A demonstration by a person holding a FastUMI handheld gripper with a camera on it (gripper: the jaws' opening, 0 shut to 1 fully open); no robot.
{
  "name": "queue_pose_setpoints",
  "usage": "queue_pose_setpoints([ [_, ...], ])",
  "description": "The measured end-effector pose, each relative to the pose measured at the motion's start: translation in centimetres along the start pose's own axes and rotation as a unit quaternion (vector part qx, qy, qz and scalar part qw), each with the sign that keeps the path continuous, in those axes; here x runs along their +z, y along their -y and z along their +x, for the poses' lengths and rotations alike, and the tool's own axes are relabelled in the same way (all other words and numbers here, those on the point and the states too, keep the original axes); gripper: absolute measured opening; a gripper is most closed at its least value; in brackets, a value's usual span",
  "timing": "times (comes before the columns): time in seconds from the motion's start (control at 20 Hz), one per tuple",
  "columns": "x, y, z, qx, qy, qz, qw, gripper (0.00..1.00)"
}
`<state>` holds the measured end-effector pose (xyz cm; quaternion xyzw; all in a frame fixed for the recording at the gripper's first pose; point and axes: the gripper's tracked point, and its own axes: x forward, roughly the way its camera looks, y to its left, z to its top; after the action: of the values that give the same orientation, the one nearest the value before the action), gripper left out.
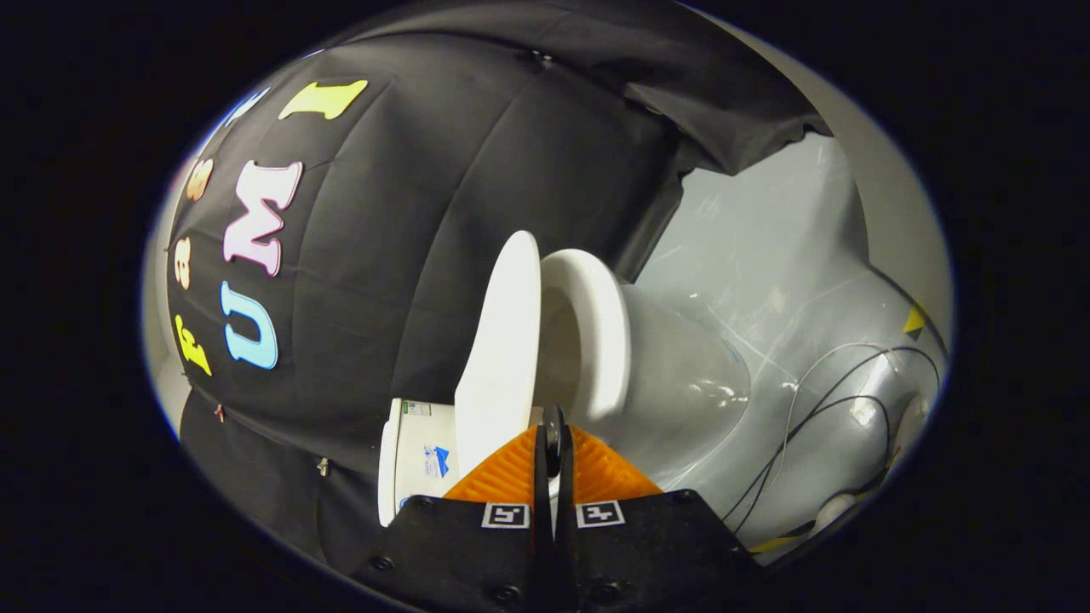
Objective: Open the toilet lid.
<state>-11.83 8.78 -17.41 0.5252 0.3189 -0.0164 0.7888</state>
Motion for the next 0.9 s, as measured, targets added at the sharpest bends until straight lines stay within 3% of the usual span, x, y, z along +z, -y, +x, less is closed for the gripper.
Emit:
queue_pose_setpoints([
  [0.55,0.1,-10.1,-2.8,-0.035,0.040,-0.140,0.989,0.06],
  [0.9,-1.3,-17.2,-3.6,-0.055,0.074,-0.237,0.967,0.06],
])
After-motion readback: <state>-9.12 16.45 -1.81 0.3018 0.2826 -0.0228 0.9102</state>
